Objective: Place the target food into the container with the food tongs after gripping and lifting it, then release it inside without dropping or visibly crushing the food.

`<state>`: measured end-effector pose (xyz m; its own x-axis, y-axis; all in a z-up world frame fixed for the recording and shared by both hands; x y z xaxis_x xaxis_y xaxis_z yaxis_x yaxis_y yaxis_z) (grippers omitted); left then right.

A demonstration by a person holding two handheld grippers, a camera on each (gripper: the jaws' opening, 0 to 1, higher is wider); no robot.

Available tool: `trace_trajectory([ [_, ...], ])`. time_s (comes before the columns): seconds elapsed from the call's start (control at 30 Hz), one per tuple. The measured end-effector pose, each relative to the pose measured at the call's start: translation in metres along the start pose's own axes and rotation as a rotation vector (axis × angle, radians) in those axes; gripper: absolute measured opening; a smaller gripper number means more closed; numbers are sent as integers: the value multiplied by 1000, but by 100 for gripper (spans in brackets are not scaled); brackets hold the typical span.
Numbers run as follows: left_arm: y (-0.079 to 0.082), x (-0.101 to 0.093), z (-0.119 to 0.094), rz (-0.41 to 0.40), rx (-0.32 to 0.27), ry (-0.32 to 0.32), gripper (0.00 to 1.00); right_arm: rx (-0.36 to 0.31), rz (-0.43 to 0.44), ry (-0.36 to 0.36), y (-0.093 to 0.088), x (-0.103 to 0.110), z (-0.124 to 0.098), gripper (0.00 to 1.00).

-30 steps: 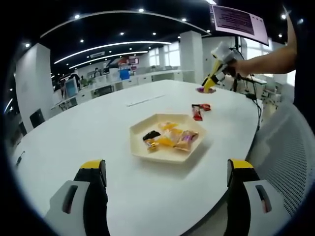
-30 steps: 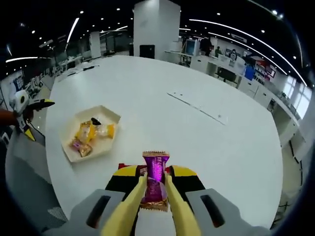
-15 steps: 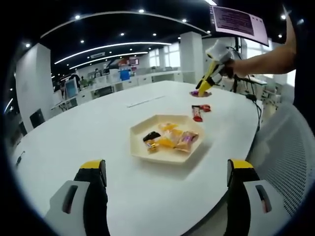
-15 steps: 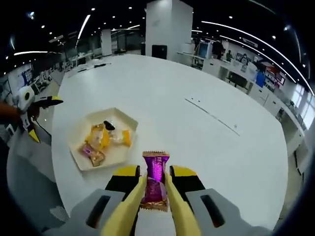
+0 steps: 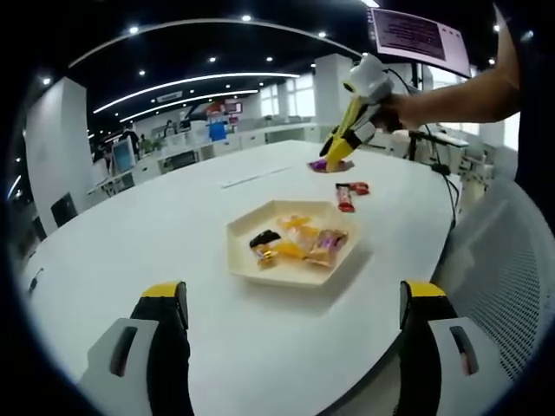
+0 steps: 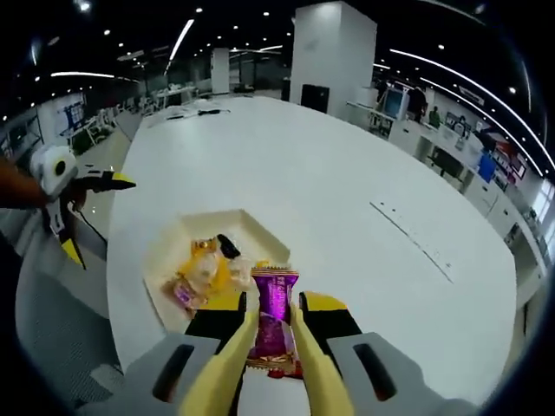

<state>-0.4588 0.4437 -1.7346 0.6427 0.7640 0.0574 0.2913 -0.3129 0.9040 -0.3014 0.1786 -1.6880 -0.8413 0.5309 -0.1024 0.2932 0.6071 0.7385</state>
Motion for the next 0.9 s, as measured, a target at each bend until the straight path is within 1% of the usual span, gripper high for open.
trace_trajectory([
  [0.33,-1,1,0,4,-1,3,98,-8,-93,71,36,21,29,23],
  [0.37,0,1,0,7,-3,4,98,-9,-100,77,39,23,32,23],
  [0.4,2,3,-1,25,-19,19,99,-9,-109,85,43,25,36,23],
  [0.43,2,3,-2,19,-21,23,98,-7,-117,91,46,27,38,23],
  [0.47,1,3,-2,-1,-15,16,98,-10,-129,96,50,28,42,23],
  [0.53,0,2,-1,12,-7,10,98,-11,-143,107,56,31,47,23],
  [0.77,0,3,-1,9,-9,15,98,-18,-168,128,72,33,59,23],
  [0.83,0,2,-1,9,-8,13,98,-25,-176,134,73,34,61,24],
  [0.9,0,2,-1,10,-8,14,98,-24,-166,158,73,35,65,25],
])
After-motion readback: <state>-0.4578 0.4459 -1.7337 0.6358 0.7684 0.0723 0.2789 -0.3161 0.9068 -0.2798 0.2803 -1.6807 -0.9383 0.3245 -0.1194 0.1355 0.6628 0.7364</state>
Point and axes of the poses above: the point that each gripper's makers call its tool centre point, and the gripper's own axes: z roughly forward along the fingers, x roughly to its left, y roughly out of its top, the point moved 7 cm from there along -z, roughly backward along the fingers, and after that the axes turned 1 degree about -z, right-handed, at the moved point
